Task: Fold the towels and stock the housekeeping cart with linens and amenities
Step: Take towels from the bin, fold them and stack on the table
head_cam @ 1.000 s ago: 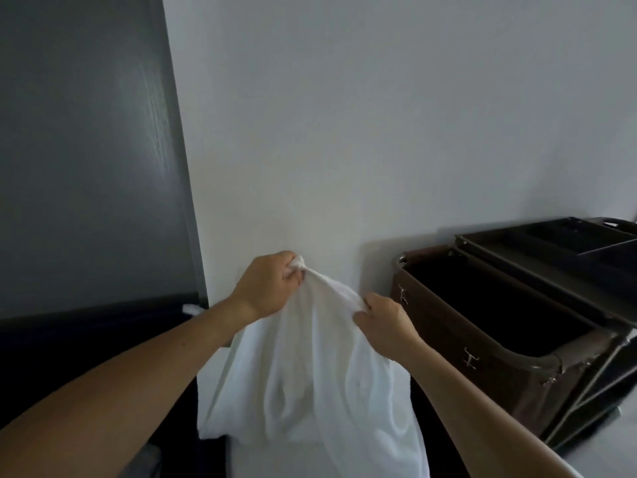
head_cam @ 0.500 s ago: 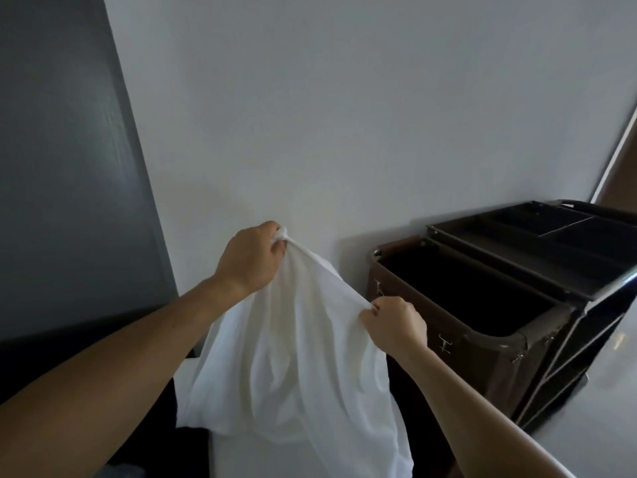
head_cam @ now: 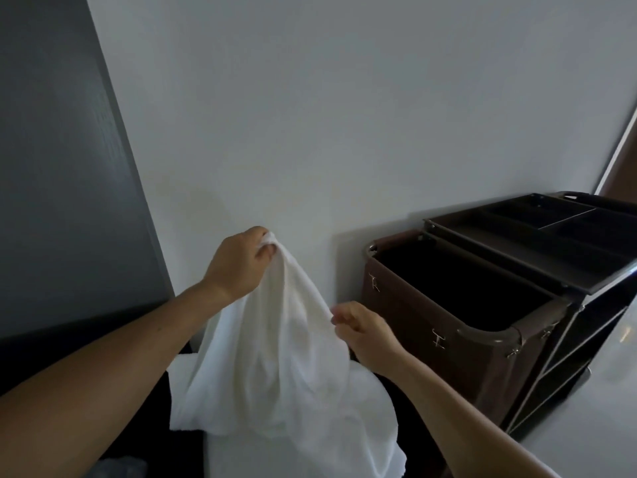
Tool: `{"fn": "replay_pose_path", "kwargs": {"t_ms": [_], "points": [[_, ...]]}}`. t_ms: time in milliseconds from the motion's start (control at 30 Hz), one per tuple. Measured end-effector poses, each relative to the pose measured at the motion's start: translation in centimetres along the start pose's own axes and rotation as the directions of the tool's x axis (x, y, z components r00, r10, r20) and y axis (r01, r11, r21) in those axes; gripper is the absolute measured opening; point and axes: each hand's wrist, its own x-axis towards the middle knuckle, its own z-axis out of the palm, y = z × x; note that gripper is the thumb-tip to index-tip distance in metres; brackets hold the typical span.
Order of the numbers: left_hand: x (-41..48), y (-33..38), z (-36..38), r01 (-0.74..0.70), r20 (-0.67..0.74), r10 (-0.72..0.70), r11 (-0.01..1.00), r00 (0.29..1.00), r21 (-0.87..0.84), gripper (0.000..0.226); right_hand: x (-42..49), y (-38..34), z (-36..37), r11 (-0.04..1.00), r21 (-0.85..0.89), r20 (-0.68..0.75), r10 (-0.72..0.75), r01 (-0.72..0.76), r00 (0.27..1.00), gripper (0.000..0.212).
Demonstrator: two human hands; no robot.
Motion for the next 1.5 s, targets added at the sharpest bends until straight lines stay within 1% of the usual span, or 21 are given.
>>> {"fn": "replay_pose_path", "kwargs": {"t_ms": [100,167,233,300,367,433,500,633,700,800,867,933,967,1000,1067,1133,1200,1267,1333,1433,1500], "points": [[0.3,1.3,-0.1,-0.013,-0.066,0.01,0.999,0.998,-0.045,0.017,0.5,-1.0,2.5,0.999,0.038,0.033,-0.026,0.025,0.999,0.01],[0.1,1.7,-0.1,-0.014,-0.084,0.009,0.998,0.996,-0.053,0.015,0.6,-1.1,3.7,1.0,-0.012,-0.025,0.005,-0.005,1.0,0.016],[-0.3,2.1,0.0,-0.029,-0.078,0.024,0.998,0.997,-0.06,0.015,0.7,-1.0,4.1,0.992,0.102,-0.116,0.083,-0.071,0.99,0.021],[-0.7,2.1,0.1,-0.033,-0.075,0.028,0.997,0.997,-0.066,0.017,0.8,-0.7,4.0,0.96,0.222,-0.069,0.19,-0.171,0.979,0.01],[-0.7,2.1,0.1,-0.016,-0.092,0.009,0.997,0.996,-0.076,0.018,0.6,-0.3,3.7,0.946,0.135,0.043,0.291,-0.294,0.956,0.016],[-0.7,2.1,0.0,0.005,-0.108,-0.015,0.996,0.994,-0.09,0.018,0.4,0.2,3.7,0.907,-0.079,0.177,0.422,-0.415,0.889,0.028],[-0.7,2.3,0.0,0.013,-0.111,-0.024,0.995,0.994,-0.103,0.018,0.5,0.6,4.0,0.847,-0.297,0.191,0.505,-0.441,0.842,0.04],[-0.9,3.1,0.0,0.004,-0.117,-0.022,0.989,0.993,-0.15,0.017,0.8,1.3,5.2,0.805,-0.403,-0.014,0.47,-0.435,0.883,0.053],[-1.0,3.7,0.1,-0.007,-0.115,-0.013,0.985,0.993,-0.174,0.017,1.1,1.5,5.7,0.799,-0.421,-0.021,0.466,-0.43,0.885,0.058],[-1.3,4.5,0.2,-0.039,-0.122,0.015,0.98,0.992,-0.194,0.018,1.3,2.2,5.8,0.787,-0.429,-0.02,0.483,-0.444,0.875,0.039],[-1.2,4.3,0.0,-0.056,-0.128,0.032,0.981,0.991,-0.186,0.018,1.2,2.9,5.5,0.814,-0.403,-0.028,0.446,-0.418,0.895,0.03],[-0.9,3.2,-0.5,-0.03,-0.127,0.011,0.988,0.992,-0.153,0.018,1.0,3.5,5.1,0.881,-0.282,-0.071,0.375,-0.38,0.924,0.02],[-0.7,2.2,-0.8,0.0,-0.122,-0.016,0.991,0.992,-0.131,0.019,0.8,3.8,4.6,0.911,-0.165,-0.115,0.363,-0.378,0.925,0.012],[-0.5,1.1,-1.0,0.038,-0.118,-0.051,0.994,0.992,-0.106,0.02,0.7,4.0,3.9,0.928,-0.033,-0.174,0.361,-0.372,0.916,0.008],[-0.3,-1.4,-1.2,0.119,-0.126,-0.124,0.992,0.984,-0.047,0.019,0.3,4.5,1.9,0.924,0.178,-0.316,0.38,-0.339,0.869,0.015],[-0.5,-3.8,-1.2,0.189,-0.122,-0.186,0.982,0.975,0.012,0.018,0.0,5.0,-0.6,0.91,0.27,-0.402,0.404,-0.315,0.822,0.015],[-1.0,-5.7,-0.7,0.22,-0.097,-0.214,0.974,0.972,0.056,0.019,-0.3,5.2,-3.0,0.912,0.257,-0.427,0.403,-0.319,0.809,0.015],[-1.2,-6.7,0.2,0.22,-0.081,-0.214,0.972,0.974,0.082,0.018,-0.6,4.9,-4.8,0.912,0.237,-0.403,0.406,-0.335,0.82,0.014],[-0.9,-7.3,0.9,0.238,-0.076,-0.23,0.965,0.97,0.11,0.017,-1.1,4.2,-6.0,0.921,0.208,-0.343,0.384,-0.329,0.857,0.013],[-0.2,-8.0,1.6,0.278,-0.073,-0.271,0.953,0.96,0.121,0.02,-2.5,2.8,-6.9,0.97,0.075,-0.112,0.237,-0.23,0.965,0.015],[0.3,-8.2,1.8,0.288,-0.069,-0.281,0.949,0.957,0.128,0.021,-3.4,2.0,-7.1,0.991,-0.04,0.007,0.13,-0.129,0.992,0.02]]}}
